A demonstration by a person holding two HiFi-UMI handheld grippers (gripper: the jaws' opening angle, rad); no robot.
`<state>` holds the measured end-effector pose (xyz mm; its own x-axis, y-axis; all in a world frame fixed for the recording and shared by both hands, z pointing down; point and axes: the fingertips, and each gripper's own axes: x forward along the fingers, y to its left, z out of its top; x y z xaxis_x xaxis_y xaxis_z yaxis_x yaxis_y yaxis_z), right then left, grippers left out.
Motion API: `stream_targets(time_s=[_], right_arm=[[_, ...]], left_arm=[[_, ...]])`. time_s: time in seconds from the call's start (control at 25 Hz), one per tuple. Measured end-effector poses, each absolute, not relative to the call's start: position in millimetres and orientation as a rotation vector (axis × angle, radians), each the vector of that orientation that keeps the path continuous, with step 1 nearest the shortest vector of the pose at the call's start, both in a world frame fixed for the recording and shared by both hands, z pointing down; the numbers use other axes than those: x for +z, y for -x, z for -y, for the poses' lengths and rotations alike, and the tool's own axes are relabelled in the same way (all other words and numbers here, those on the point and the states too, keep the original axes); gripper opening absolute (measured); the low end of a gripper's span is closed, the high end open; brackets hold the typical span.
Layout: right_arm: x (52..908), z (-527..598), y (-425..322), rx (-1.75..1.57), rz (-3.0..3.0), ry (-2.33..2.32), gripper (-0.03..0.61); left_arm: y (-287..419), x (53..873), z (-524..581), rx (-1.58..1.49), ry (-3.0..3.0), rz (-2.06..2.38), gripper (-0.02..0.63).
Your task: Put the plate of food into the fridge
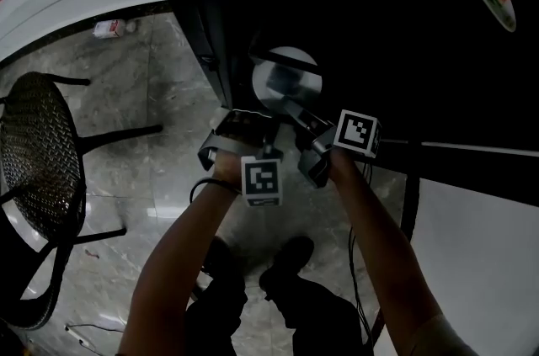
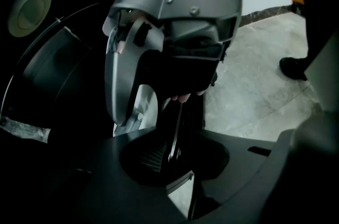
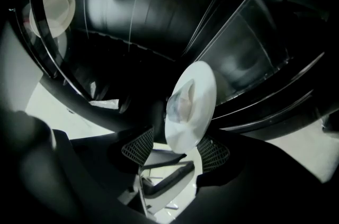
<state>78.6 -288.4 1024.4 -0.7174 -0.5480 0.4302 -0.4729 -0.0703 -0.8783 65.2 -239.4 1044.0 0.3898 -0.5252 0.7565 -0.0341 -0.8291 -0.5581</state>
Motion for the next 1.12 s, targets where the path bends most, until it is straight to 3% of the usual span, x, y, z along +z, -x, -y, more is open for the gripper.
stream_targets(time_s=[0.48,1.04,1.08,1.12], right_arm=[[1008.7,268.3,-55.3,-1.904,-2.410,0.926,0.227],[983.4,221.3,-61.6,-1.880,-2.455,0.998,0.225],[975.7,213.9,-60.6,-1.879,-2.444,1.011,0.206],[967.9,205.6,-60.1,-1.878,-2.427,1.040,0.119]], left_arm=[[-61.8,1036.0,275.9,-1.436,2.433,-0.833,0.052],[-49.3,1028.0,201.3,-1.454,2.446,-0.657,0.054],[-45.6,1023.9,192.2,-1.464,2.462,-0.652,0.053],[-41.3,1018.5,182.4,-1.473,2.475,-0.641,0.052]])
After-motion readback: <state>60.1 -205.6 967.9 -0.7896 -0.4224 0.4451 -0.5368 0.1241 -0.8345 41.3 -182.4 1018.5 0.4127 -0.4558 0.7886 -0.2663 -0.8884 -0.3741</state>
